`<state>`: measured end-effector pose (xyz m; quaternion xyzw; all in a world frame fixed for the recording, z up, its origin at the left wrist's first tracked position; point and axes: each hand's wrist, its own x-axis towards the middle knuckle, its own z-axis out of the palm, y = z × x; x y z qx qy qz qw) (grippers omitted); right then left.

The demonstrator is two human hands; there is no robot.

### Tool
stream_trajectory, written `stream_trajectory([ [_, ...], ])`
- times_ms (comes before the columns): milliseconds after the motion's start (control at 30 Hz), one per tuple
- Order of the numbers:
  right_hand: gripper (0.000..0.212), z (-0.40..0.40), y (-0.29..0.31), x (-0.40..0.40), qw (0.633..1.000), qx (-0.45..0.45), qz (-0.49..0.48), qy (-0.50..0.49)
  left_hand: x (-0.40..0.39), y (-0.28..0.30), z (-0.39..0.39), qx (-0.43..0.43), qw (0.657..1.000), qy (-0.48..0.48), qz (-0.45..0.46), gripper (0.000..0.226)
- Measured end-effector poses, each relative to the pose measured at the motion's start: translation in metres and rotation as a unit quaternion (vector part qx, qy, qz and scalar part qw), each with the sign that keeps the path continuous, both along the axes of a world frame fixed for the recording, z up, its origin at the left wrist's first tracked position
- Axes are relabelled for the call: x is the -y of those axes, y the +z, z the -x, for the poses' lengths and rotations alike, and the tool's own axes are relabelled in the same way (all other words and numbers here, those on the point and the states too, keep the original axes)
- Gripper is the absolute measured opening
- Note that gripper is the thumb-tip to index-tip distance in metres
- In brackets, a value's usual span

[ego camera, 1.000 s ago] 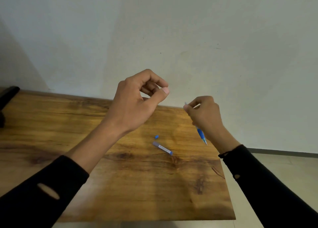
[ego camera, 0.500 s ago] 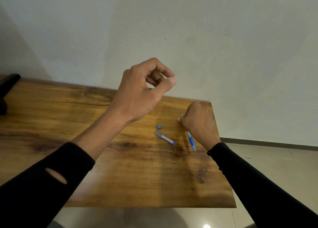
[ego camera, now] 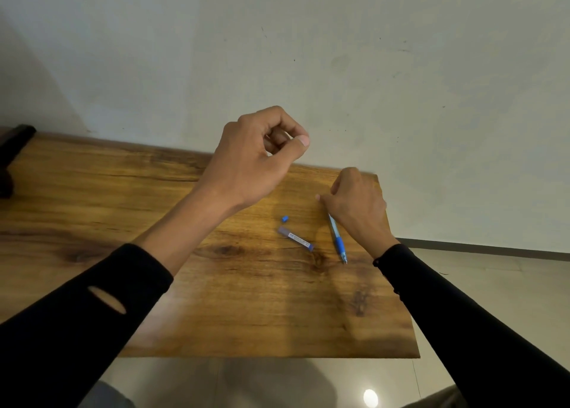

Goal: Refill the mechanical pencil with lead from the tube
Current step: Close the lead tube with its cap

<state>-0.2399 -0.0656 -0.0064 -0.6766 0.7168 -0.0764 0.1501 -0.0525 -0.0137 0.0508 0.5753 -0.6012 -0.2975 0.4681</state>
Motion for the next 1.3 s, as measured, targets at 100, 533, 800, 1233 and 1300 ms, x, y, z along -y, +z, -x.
stream_trajectory([
  [100,0.023,-0.005,0.011,-0.002,0.996,0.025,-0.037,0.082,0.002,-0.003,-0.004,0.034,0.998,0.018,-0.044,0.009],
  [533,0.029,-0.019,-0.001,-0.025,0.975,-0.045,-0.136,0.170,0.006,-0.007,-0.009,0.130,0.973,0.049,-0.184,0.020],
  [800,0.022,-0.022,0.026,-0.013,0.969,0.209,-0.055,0.119,0.004,-0.015,-0.003,0.072,0.954,0.012,-0.292,0.038],
  [1233,0.011,-0.023,-0.006,0.004,0.958,0.162,0.011,0.235,0.013,-0.020,-0.016,-0.033,0.974,0.073,-0.212,0.012],
  [1300,0.015,-0.031,-0.022,-0.001,0.961,0.083,0.010,0.264,0.013,-0.021,-0.014,-0.034,0.973,0.065,-0.218,0.012],
])
